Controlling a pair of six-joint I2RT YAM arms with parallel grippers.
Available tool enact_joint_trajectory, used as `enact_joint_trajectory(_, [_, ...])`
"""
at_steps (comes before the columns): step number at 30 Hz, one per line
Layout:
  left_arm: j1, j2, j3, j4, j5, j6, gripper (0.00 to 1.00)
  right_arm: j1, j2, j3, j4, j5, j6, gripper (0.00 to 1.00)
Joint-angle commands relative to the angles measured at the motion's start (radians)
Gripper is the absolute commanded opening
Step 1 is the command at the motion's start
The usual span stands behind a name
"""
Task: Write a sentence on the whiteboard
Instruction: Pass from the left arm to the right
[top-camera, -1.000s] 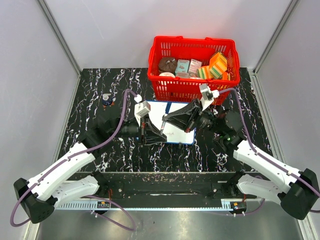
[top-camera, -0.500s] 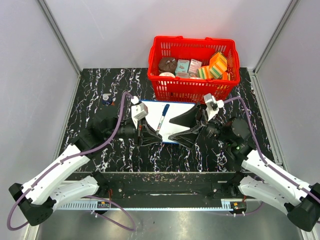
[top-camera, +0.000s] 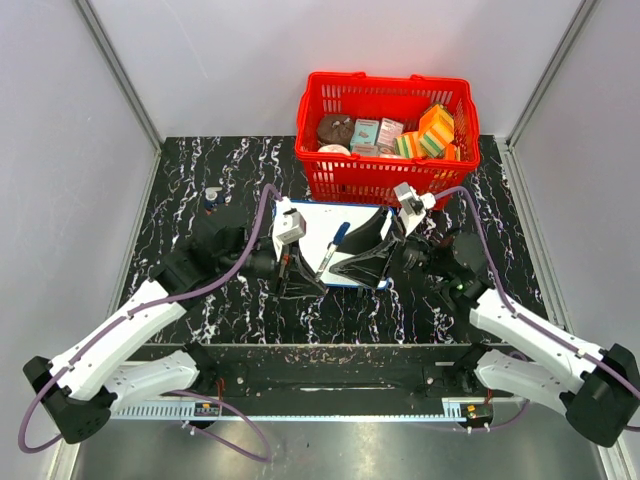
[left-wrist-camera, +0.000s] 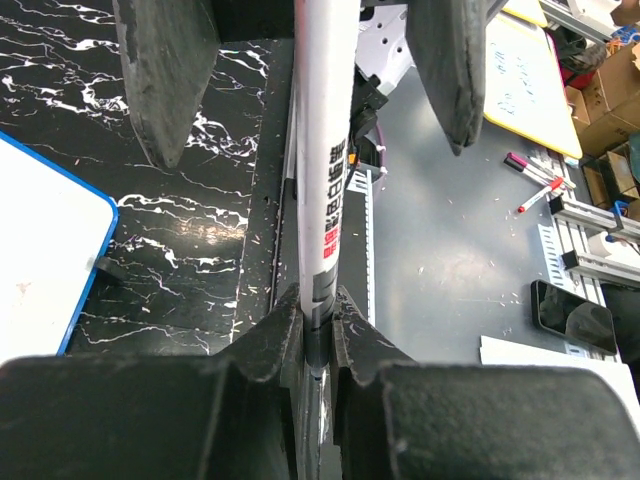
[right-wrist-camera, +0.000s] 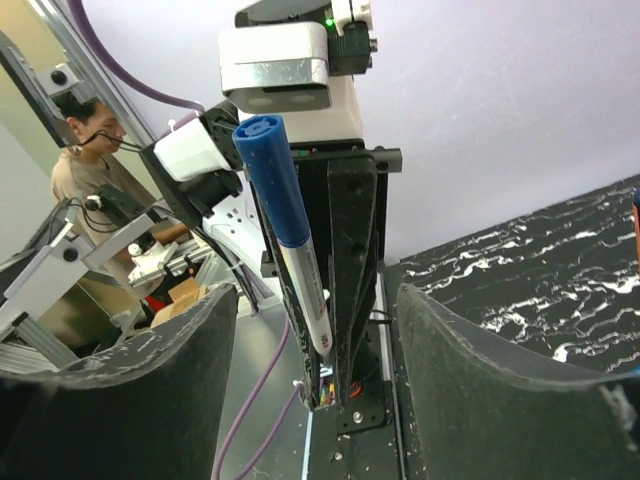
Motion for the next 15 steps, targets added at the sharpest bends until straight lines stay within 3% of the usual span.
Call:
enact_joint_trajectory(1, [0.003,-0.009,0.012,0.055,0.06,-0.011,0.0,0.003,0.043,0.016,0.188,-0.021,0.069,0.66])
enact_joint_trajectory(5, [0.003,-0.007,0.009,0.059,0.061,-0.014,0.0,0.003,0.08,0.03,0.259,-0.034,0.114,0.54])
enact_joint_trajectory(11, [0.001,-0.001,0.009,0.059,0.075,-0.017,0.0,0.005,0.111,0.038,0.285,-0.048,0.127,0.45])
enact_joint_trajectory(12, [0.003,0.0,0.009,0.059,0.075,-0.015,0.0,0.005,0.111,0.036,0.286,-0.048,0.13,0.37])
enact_joint_trajectory(15, [0.001,0.005,0.011,0.055,0.067,-0.015,0.0,0.005,0.113,0.035,0.299,-0.051,0.137,0.34])
